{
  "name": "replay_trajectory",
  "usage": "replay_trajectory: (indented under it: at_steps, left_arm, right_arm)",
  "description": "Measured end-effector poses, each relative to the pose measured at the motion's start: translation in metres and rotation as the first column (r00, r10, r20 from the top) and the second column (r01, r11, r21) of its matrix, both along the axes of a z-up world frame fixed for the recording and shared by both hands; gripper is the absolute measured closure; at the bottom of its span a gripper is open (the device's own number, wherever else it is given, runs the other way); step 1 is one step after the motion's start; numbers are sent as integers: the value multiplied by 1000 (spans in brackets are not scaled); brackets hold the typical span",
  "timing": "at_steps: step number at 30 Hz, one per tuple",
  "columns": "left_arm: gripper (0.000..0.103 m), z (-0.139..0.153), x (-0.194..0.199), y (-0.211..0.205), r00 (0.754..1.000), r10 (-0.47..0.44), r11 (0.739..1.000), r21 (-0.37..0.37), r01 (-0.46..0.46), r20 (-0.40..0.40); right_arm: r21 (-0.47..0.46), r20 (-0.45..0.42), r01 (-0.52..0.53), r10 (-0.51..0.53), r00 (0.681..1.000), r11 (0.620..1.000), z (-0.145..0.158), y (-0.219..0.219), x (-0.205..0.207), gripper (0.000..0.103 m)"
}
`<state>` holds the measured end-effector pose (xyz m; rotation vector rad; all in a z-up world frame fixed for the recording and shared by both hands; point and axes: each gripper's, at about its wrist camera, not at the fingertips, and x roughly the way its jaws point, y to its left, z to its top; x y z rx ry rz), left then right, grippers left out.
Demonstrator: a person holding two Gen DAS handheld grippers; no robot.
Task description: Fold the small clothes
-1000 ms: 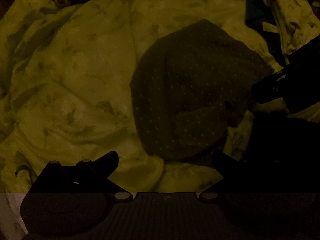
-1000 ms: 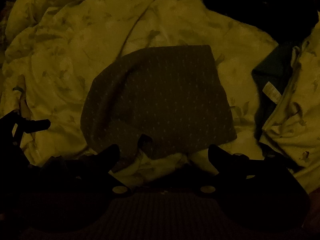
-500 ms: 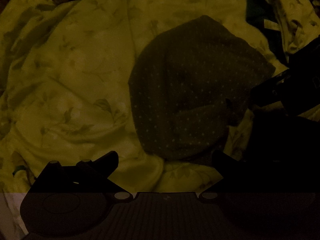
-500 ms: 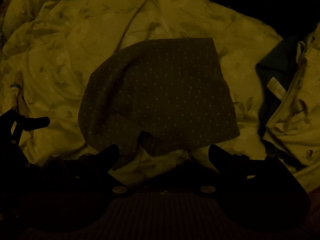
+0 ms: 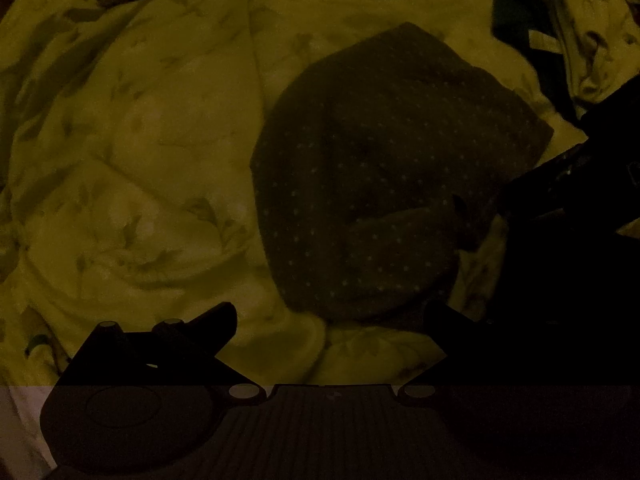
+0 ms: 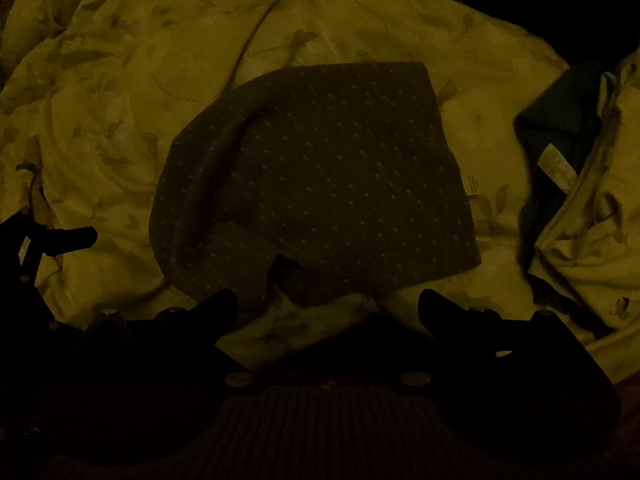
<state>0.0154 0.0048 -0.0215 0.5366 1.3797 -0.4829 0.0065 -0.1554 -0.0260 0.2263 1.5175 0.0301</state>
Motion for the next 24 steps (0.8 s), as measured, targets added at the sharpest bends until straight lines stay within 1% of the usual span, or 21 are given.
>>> replay_trajectory:
  at_steps: [7,11,14,20,24]
  left_arm:
    - [0,-4,-1,-6,1000,-16,1000,0,16,-10]
    - [0,-9,-3,-14,999,-37,999,-10,36,-35]
    - [0,-10,-5,-18,998,-57,998,-5,56,-33]
    - [0,-12,2,-18,999,-36,999,3,36,-40]
    - [0,-14,2,-22,998,-50,999,1,50,-47]
  right_arm:
    - [4,-13,0,0,1000,1000,-4,-3,0,5]
    - [4,-28,19,-19,999,1000,-8,-11,-3,5]
    - [1,-32,33,-33,999,999,-10,-16,-3,5]
    - [1,-28,21,-21,999,1000,-10,-17,-1,5]
    - [2,-32,22,-22,999,1000,-13,-19,-1,4]
